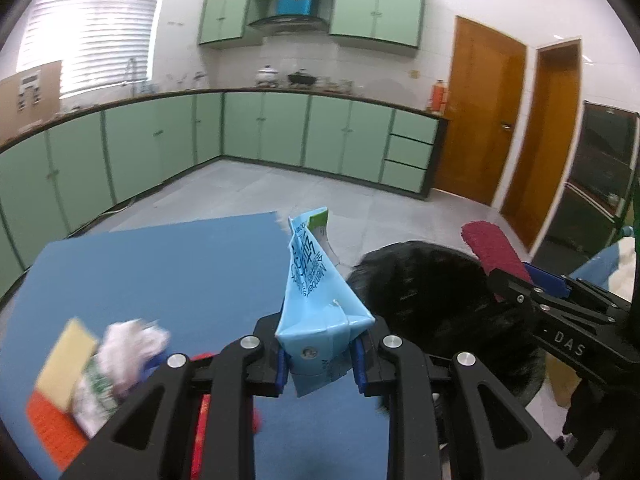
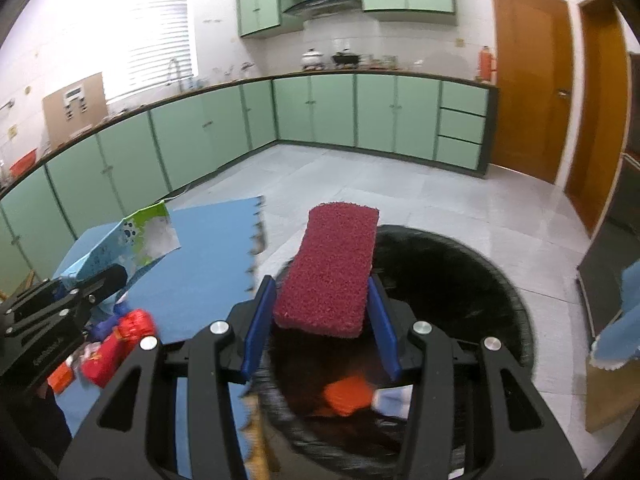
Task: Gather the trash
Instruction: 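Carry pad and carton over the black bin and open both tools to drop them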
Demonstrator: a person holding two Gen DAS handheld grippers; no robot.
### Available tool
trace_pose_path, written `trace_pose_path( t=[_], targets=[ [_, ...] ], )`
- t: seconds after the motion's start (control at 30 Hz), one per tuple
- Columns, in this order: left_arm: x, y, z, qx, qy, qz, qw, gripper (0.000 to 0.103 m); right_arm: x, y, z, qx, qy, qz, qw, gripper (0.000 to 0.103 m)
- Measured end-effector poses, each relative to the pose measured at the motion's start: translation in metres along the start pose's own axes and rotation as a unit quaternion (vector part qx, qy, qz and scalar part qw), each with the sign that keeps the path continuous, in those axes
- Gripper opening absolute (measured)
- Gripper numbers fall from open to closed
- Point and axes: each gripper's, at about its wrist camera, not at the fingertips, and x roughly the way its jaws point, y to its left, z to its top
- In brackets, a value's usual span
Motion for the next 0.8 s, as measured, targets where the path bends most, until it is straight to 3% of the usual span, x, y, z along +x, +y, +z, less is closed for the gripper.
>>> trace_pose_path(
  t=[0.3, 0.57, 0.67, 0.7, 0.73, 0.8],
  targets=[
    [0.057, -0.073, 0.011, 0.032, 0.016, -0.065, 0.9973, 0.024, 0.01, -0.082, -0.006, 0.031, 0.006, -0.051, 0.998, 0.045],
    [0.107, -0.11, 0.013, 0.042, 0.048, -0.089, 0.994, 0.024, 0.043, -0.127, -0.023, 0.046, 0.035, -0.066, 0.996, 0.045],
    [0.123, -0.115, 0.011, 0.04, 0.071, -0.093, 0.9923, 0.025, 0.055, -0.137, -0.029, 0.05, 0.047, -0.067, 0.995, 0.054],
    [0.126, -0.114, 0.011, 0.037, 0.075, -0.092, 0.9922, 0.032, 0.059, -0.14, -0.031, 0.051, 0.051, -0.07, 0.995, 0.061],
    [0.129, -0.114, 0.013, 0.033, 0.079, -0.093, 0.9921, 0.046, 0.062, -0.141, -0.03, 0.05, 0.052, -0.074, 0.995, 0.066],
    [0.127, -0.112, 0.012, 0.027, 0.076, -0.092, 0.9925, 0.054, 0.064, -0.144, -0.034, 0.05, 0.053, -0.082, 0.994, 0.074]
  ],
)
